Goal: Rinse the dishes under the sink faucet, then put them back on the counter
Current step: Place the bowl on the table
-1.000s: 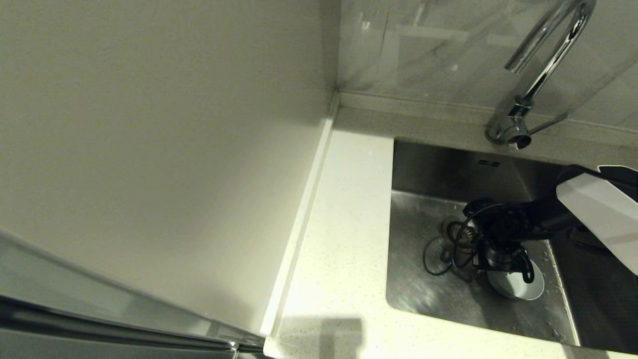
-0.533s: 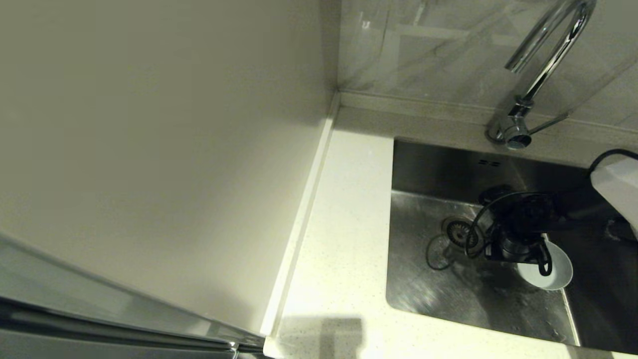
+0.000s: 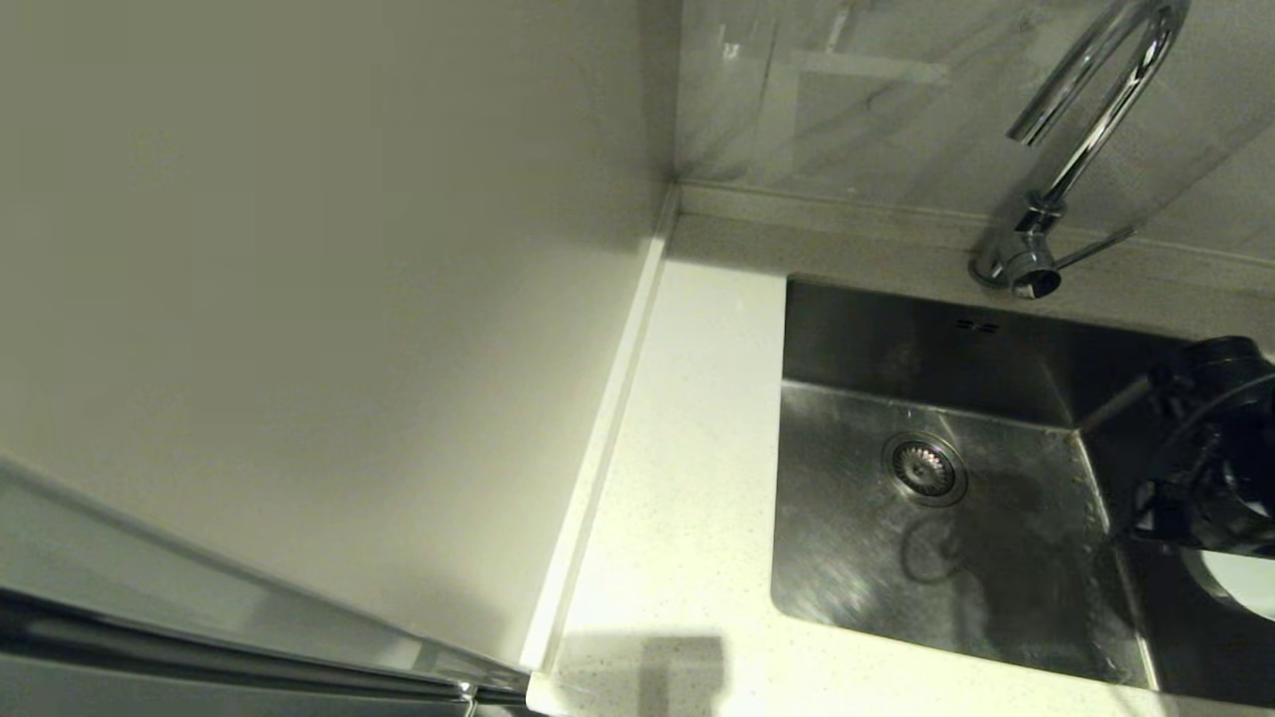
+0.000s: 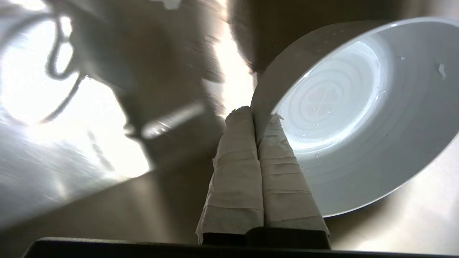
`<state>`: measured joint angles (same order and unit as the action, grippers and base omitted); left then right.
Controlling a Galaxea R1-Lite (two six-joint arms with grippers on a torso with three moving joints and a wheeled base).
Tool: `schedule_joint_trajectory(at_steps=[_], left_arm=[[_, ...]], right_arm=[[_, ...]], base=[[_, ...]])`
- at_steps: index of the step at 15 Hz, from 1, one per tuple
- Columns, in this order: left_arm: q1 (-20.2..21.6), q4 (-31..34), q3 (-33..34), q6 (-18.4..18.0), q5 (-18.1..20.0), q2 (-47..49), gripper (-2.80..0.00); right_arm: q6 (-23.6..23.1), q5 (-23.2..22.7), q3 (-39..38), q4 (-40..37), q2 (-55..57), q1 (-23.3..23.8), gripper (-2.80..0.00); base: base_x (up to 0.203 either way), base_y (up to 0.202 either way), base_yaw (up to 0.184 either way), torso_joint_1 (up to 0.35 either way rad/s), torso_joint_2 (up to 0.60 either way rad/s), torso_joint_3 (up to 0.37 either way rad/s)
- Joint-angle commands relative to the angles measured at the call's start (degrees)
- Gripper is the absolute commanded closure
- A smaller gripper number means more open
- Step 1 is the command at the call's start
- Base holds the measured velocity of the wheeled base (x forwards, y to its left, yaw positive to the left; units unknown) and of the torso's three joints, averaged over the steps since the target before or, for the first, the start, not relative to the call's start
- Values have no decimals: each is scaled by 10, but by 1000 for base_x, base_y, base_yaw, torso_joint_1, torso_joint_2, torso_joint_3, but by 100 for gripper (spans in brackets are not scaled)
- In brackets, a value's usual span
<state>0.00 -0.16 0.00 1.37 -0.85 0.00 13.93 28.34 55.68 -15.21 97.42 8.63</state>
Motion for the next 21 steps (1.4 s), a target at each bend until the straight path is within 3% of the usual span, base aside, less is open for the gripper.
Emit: schedule_joint_trajectory(at_steps=[1, 4, 7, 11, 14, 16, 21], left_arm=[[0, 0, 0, 0, 0, -2, 0], [0, 0, 0, 0, 0, -3, 0], [0, 0, 0, 0, 0, -2, 0], [0, 0, 0, 0, 0, -2, 0], [0, 0, 0, 0, 0, -2, 0], [0, 0, 0, 0, 0, -2, 0], [0, 0, 0, 0, 0, -2, 0]], right_arm=[[-20, -44, -32, -3, -100, 32, 0], [-20, -186, 64, -123, -126, 35, 0], [52, -367, 241, -316, -124, 21, 0], [127, -695, 537, -598, -77, 15, 0], [166, -905, 601, -709, -40, -7, 0], [175, -932, 587, -722, 0, -30, 0], [298, -937, 547, -724, 72, -86, 0]], base=[[0, 0, 0, 0, 0, 0], [0, 0, 0, 0, 0, 0], [0, 0, 0, 0, 0, 0], [0, 0, 0, 0, 0, 0], [0, 0, 0, 0, 0, 0], [0, 0, 0, 0, 0, 0], [0, 0, 0, 0, 0, 0]])
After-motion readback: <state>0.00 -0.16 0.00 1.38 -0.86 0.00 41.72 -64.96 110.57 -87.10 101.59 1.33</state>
